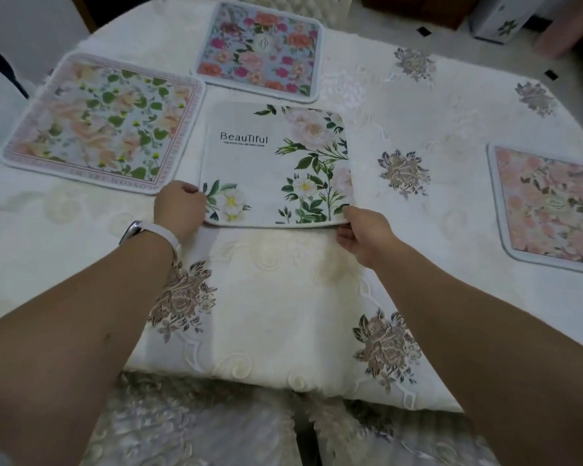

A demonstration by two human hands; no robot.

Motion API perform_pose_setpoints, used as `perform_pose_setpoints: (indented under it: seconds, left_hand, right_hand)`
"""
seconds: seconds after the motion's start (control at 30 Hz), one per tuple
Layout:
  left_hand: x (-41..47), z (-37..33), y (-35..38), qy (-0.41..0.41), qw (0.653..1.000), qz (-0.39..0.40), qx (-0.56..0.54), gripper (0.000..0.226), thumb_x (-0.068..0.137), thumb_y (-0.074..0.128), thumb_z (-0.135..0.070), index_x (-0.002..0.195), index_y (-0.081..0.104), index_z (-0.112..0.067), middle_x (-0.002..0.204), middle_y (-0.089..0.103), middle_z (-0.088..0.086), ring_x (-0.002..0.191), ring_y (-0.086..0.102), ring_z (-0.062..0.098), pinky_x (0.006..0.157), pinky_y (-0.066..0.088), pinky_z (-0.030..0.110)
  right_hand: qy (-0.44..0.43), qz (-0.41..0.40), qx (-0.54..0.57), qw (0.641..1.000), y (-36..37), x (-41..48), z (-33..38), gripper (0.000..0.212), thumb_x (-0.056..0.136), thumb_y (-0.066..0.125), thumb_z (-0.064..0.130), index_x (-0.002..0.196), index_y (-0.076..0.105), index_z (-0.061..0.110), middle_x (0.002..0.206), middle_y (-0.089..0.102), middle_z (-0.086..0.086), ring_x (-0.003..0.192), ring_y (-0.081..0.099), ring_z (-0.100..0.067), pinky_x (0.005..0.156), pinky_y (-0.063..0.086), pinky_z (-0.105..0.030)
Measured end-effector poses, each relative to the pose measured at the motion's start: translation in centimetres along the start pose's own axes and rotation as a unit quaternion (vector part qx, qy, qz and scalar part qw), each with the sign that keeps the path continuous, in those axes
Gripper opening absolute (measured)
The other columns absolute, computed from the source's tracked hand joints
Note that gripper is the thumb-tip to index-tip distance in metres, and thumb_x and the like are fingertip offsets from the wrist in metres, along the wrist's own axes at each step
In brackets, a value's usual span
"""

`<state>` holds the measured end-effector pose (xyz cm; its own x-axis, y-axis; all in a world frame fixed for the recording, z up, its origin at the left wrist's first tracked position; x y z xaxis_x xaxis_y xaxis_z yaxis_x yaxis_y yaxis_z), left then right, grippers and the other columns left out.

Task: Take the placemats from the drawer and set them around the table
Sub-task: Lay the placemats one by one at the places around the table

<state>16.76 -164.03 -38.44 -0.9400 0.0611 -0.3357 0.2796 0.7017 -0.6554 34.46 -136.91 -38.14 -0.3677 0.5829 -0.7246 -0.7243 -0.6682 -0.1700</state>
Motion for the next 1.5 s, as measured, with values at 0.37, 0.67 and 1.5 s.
perform_pose_setpoints:
  seconds: [0.37,0.67,1.5]
  left_hand:
    - [-4.9,-0.6,2.2,-0.002,0.997,0.063,-0.054,0.018,0.093,0.061,-0.020,0.109,0.059,-0.015,0.102,0.061,0.003,0.091,0.057,0.018,0.080,0.045,0.029]
    - [-14.7,-0.5,6.9,0.025,0.994,0.101,-0.040,0.021,0.093,0.060,-0.015,0.113,0.060,-0.011,0.091,0.062,-0.001,0.087,0.058,0.019,0.074,0.042,0.027]
    - [-30.6,-4.7,18.1,0.084,0.979,0.154,0.109,0.021,0.095,0.056,-0.013,0.115,0.059,-0.010,0.088,0.062,0.001,0.083,0.057,0.023,0.072,0.042,0.033]
  right_hand:
    - [-0.037,-0.027,0.001,0.999,-4.4,-2.2,-2.7,0.008,0.091,0.057,0.012,0.084,0.054,0.009,0.073,0.060,-0.011,0.060,0.058,-0.018,0.075,0.060,-0.039]
    - [-0.022,-0.021,-0.059,0.998,-14.6,-4.8,-6.9,0.007,0.091,0.059,0.011,0.089,0.053,0.008,0.071,0.055,-0.012,0.059,0.050,-0.021,0.052,0.043,-0.030]
    - [0.075,0.084,-0.178,0.978,-37.2,-8.3,-14.5,0.012,0.088,0.065,0.008,0.095,0.057,0.002,0.083,0.075,-0.015,0.055,0.062,-0.018,0.046,0.038,-0.022]
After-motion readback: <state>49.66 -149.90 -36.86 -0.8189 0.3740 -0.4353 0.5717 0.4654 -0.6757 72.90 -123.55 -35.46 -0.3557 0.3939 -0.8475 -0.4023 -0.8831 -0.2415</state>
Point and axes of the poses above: each hand's wrist, its own x-axis towards the middle knuckle, its own y-axis out of the palm, z = x × y, the point moved 3 cm from there along x, towards the middle knuckle
